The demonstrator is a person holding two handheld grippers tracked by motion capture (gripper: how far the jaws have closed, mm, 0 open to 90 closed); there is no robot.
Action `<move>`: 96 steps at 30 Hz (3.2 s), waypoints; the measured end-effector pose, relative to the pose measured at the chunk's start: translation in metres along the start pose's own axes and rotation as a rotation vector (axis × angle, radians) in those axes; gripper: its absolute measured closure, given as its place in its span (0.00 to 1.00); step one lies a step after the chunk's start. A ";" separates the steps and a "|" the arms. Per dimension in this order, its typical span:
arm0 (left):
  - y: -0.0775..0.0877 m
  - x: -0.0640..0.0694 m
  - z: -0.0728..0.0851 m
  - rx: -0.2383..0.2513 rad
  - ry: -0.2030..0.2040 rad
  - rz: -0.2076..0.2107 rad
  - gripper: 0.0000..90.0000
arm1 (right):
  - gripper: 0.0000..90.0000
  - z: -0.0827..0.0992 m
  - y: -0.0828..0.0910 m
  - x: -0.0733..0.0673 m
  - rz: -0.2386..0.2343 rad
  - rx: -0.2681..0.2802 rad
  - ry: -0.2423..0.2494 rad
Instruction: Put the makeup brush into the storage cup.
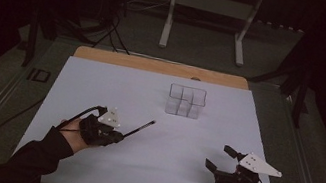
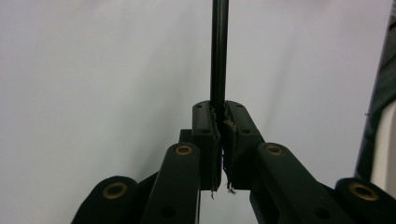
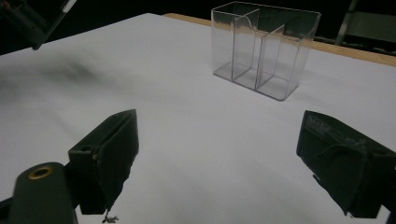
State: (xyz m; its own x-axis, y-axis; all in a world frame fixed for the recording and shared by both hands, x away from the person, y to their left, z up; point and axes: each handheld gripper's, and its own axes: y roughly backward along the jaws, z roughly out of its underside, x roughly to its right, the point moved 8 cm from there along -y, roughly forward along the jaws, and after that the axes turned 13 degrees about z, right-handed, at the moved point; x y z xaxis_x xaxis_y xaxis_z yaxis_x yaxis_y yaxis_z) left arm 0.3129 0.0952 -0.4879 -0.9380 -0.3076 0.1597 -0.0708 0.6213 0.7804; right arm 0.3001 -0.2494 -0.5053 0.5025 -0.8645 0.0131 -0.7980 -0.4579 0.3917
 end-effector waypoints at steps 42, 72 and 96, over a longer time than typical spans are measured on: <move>-0.016 -0.003 -0.007 0.443 0.304 0.003 0.94 | 0.14 -0.005 0.003 -0.005 0.001 0.029 0.028; -0.030 -0.008 0.013 0.549 0.412 -0.022 0.94 | 0.17 -0.014 0.006 -0.024 -0.054 0.005 0.018; -0.033 -0.003 0.010 0.534 0.378 -0.023 0.94 | 0.12 -0.086 0.024 -0.059 -0.011 0.028 0.101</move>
State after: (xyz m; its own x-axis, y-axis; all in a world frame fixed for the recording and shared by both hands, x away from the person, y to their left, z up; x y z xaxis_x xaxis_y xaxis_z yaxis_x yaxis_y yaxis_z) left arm 0.3144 0.0822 -0.5201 -0.7572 -0.4968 0.4241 -0.3398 0.8541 0.3938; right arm 0.2803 -0.1914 -0.4176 0.5411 -0.8347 0.1027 -0.8007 -0.4741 0.3662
